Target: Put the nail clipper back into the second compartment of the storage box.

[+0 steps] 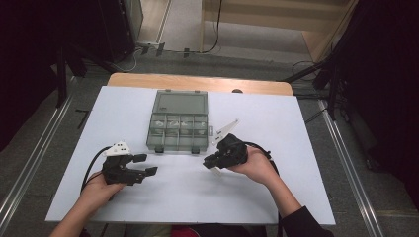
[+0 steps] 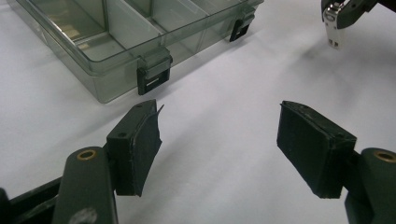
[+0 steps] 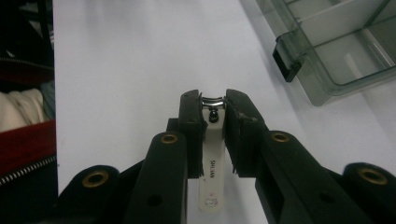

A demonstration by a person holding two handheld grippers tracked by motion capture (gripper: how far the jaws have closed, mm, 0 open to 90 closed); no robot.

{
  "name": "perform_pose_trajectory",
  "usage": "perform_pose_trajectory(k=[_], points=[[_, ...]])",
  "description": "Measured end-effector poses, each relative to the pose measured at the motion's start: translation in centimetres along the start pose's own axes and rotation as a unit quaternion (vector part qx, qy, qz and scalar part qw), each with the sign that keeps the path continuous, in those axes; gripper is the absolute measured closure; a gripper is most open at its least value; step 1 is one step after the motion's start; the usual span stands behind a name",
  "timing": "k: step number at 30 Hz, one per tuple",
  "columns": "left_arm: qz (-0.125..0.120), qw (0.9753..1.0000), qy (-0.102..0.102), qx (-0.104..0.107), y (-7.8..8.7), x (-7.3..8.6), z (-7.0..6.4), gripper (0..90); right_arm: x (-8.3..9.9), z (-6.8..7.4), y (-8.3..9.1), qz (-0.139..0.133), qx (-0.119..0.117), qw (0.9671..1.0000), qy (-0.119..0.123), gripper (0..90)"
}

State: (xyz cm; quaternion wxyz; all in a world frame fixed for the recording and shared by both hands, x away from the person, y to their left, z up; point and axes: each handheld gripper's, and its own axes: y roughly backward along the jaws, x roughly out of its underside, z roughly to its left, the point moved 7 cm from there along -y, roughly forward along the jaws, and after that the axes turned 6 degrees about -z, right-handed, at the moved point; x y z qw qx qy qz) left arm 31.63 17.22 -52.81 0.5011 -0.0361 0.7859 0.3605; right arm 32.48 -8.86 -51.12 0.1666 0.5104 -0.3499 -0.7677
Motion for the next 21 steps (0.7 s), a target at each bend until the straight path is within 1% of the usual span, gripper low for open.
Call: perform_pose_trajectory(k=[2, 5, 6, 8, 9, 11, 13, 14, 15, 16, 17, 18, 21], points=[[-0.001, 1.0000, 0.000, 0.000, 0.0, 0.0, 0.0, 29.4, -0.1, -0.1, 0.1, -0.001, 0.006, 0.9999, -0.013, 78.9], [-0.002, 1.0000, 0.000, 0.000, 0.0, 0.0, 0.0, 29.4, -0.2, -0.4, 0.1, -0.004, 0.019, 0.9995, -0.023, 78.9], [-0.002, 1.0000, -0.001, 0.000, 0.0, -0.1, 0.0, 29.4, -0.3, -0.5, 0.1, -0.008, 0.019, 0.9995, -0.024, 78.9], [-0.002, 1.0000, -0.001, 0.000, 0.0, -0.1, 0.0, 29.4, -0.4, -0.6, 0.2, -0.010, 0.024, 0.9989, -0.038, 78.8], [-0.002, 1.0000, -0.001, 0.000, 0.0, -0.1, 0.0, 29.4, -0.5, -0.6, 0.2, -0.013, 0.023, 0.9989, -0.038, 78.8], [-0.003, 1.0000, -0.001, 0.000, 0.0, -0.1, 0.0, 29.4, -0.7, -0.6, 0.1, -0.015, 0.027, 0.9984, -0.047, 78.8], [-0.003, 1.0000, -0.001, 0.000, 0.0, -0.1, 0.0, 29.4, -0.9, -0.7, 0.0, -0.021, 0.033, 0.9980, -0.050, 78.9], [-0.004, 1.0000, -0.001, 0.000, 0.0, -0.1, 0.0, 29.4, -1.0, -0.6, 0.0, -0.019, 0.034, 0.9977, -0.054, 78.8], [-0.004, 1.0000, -0.001, 0.000, 0.0, -0.1, 0.0, 29.3, -1.2, -0.7, 0.0, -0.023, 0.037, 0.9977, -0.052, 78.8], [-0.004, 1.0000, -0.001, 0.000, 0.0, -0.1, 0.0, 29.4, -1.4, -0.6, 0.0, -0.021, 0.039, 0.9973, -0.059, 78.8], [-0.004, 1.0000, -0.001, 0.000, 0.0, -0.1, 0.0, 29.4, -1.6, -0.7, 0.0, -0.025, 0.040, 0.9973, -0.056, 78.9], [-0.004, 1.0000, -0.001, 0.000, 0.0, -0.1, 0.0, 29.4, -1.7, -0.7, 0.0, -0.024, 0.040, 0.9970, -0.062, 78.9], [-0.004, 1.0000, -0.001, 0.000, 0.0, -0.2, 0.0, 29.4, -2.3, -0.7, 0.0, -0.026, 0.047, 0.9967, -0.061, 78.9]])
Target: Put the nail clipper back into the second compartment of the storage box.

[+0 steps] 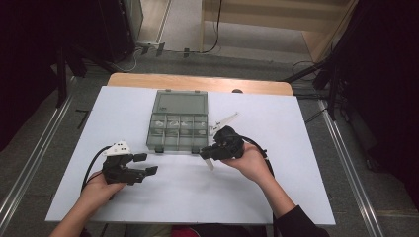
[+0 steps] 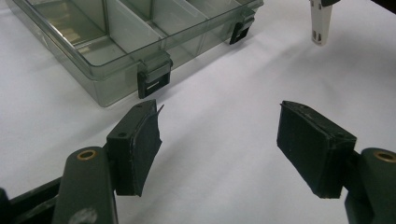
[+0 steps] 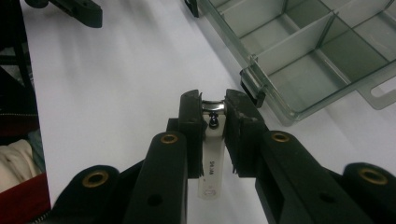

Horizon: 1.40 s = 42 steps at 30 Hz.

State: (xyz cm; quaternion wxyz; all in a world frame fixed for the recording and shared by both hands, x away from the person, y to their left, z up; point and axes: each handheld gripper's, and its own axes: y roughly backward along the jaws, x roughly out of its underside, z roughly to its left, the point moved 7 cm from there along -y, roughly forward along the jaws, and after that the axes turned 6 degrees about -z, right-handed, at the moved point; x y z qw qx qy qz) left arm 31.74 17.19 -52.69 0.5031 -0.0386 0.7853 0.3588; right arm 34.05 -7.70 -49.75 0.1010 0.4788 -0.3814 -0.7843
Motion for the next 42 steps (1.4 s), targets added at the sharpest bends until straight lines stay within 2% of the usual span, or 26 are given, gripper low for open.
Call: perform_pose_trajectory(k=[8, 19, 42], points=[[-0.002, 1.0000, 0.001, 0.000, 0.1, -0.1, 0.1, 29.4, -1.5, 0.3, -0.4, -0.013, 0.002, 0.9999, -0.004, 78.9], [-0.003, 1.0000, 0.001, 0.000, 0.1, -0.1, 0.1, 29.4, -3.5, 0.4, -0.8, -0.016, 0.002, 0.9998, -0.009, 78.9], [-0.001, 1.0000, -0.003, -0.001, 0.1, 0.0, 0.1, 29.4, -8.0, -1.0, -2.2, -0.013, 0.023, 0.9995, -0.017, 78.8]])
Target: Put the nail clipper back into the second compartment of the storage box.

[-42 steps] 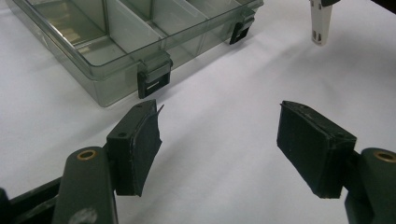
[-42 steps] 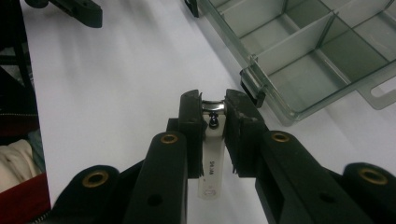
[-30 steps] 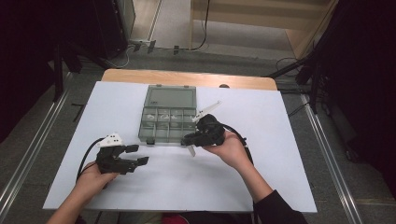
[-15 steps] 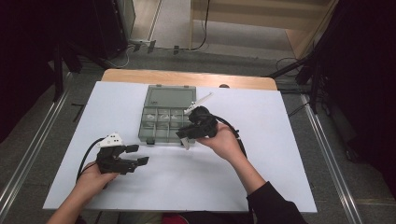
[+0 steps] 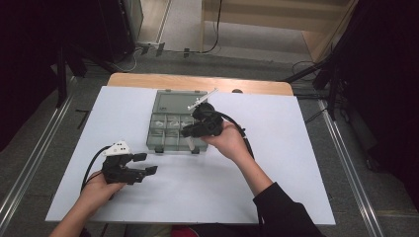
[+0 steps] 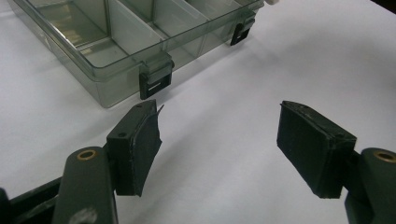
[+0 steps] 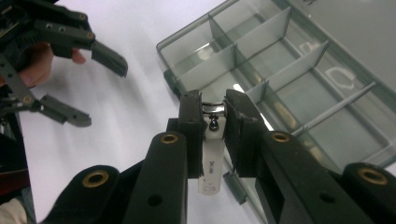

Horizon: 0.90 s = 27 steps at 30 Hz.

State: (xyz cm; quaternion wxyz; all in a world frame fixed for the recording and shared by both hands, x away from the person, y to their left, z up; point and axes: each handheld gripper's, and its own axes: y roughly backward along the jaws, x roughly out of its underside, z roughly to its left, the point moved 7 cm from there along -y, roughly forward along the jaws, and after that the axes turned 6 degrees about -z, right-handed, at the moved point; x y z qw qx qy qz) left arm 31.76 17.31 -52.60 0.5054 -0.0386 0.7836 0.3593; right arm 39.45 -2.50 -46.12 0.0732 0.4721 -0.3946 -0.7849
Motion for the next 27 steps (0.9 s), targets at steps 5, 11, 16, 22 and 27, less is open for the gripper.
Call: perform_pose_trajectory(k=[5, 11, 16, 22, 27], points=[[-0.002, 1.0000, 0.001, 0.000, 0.0, 0.0, 0.0, 29.4, -1.1, -0.4, -0.3, -0.001, 0.009, 1.0000, -0.005, 78.9], [-0.002, 1.0000, 0.000, 0.001, 0.0, 0.0, 0.0, 29.4, -2.4, -1.0, -0.6, -0.008, 0.018, 0.9997, -0.013, 78.8], [-0.003, 1.0000, 0.000, 0.000, 0.0, 0.0, 0.0, 29.4, -2.9, -1.4, -1.3, -0.004, 0.028, 0.9995, -0.018, 78.8], [-0.002, 1.0000, 0.000, 0.001, 0.0, 0.0, 0.0, 29.4, -3.7, -1.7, -2.1, -0.001, 0.035, 0.9991, -0.024, 78.8], [-0.004, 1.0000, 0.002, 0.001, 0.0, 0.0, 0.1, 29.4, -4.4, -2.1, -2.5, -0.004, 0.040, 0.9988, -0.029, 78.8]])
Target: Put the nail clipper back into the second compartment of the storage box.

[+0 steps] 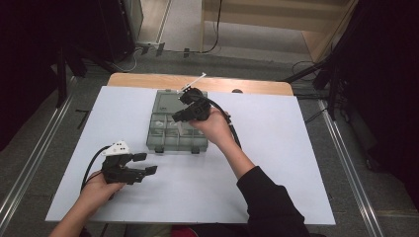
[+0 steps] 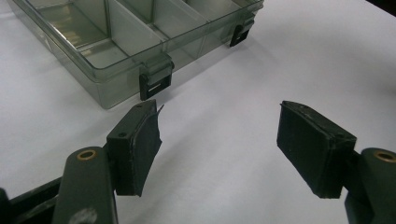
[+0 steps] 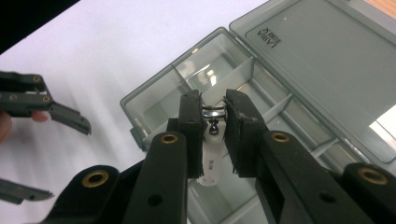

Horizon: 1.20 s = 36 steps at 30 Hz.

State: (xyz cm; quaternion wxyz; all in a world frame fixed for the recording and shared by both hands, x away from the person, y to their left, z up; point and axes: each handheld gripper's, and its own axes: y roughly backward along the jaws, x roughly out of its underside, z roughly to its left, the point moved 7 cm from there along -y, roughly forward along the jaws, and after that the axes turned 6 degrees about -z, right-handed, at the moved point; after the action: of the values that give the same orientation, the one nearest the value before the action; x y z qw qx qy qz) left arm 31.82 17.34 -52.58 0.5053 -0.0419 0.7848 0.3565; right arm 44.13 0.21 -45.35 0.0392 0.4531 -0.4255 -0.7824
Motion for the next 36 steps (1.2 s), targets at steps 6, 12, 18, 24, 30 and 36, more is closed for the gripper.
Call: perform_pose_trajectory(k=[6, 12, 18, 24, 30, 36], points=[[0.001, 1.0000, -0.001, 0.001, 0.0, 0.0, 0.0, 29.4, -0.8, -0.4, -0.4, 0.000, 0.008, 1.0000, -0.003, 78.8], [0.001, 1.0000, -0.001, 0.001, 0.0, 0.0, 0.0, 29.4, -1.5, -0.8, -0.9, -0.002, 0.016, 0.9998, -0.011, 78.8], [0.001, 1.0000, -0.002, 0.003, 0.0, 0.0, 0.0, 29.4, -2.2, -0.8, -1.6, -0.001, 0.018, 0.9998, -0.012, 78.8], [-0.002, 1.0000, -0.001, 0.002, 0.0, 0.0, 0.0, 29.4, -2.6, -1.1, -2.4, 0.007, 0.027, 0.9995, -0.014, 78.8], [-0.002, 1.0000, -0.003, 0.004, 0.0, 0.0, 0.0, 29.4, -2.3, -1.4, -3.1, 0.021, 0.037, 0.9990, -0.016, 78.8], [-0.001, 1.0000, -0.004, 0.003, 0.0, 0.0, 0.0, 29.4, -2.0, -1.7, -3.5, 0.029, 0.040, 0.9986, -0.019, 78.8]])
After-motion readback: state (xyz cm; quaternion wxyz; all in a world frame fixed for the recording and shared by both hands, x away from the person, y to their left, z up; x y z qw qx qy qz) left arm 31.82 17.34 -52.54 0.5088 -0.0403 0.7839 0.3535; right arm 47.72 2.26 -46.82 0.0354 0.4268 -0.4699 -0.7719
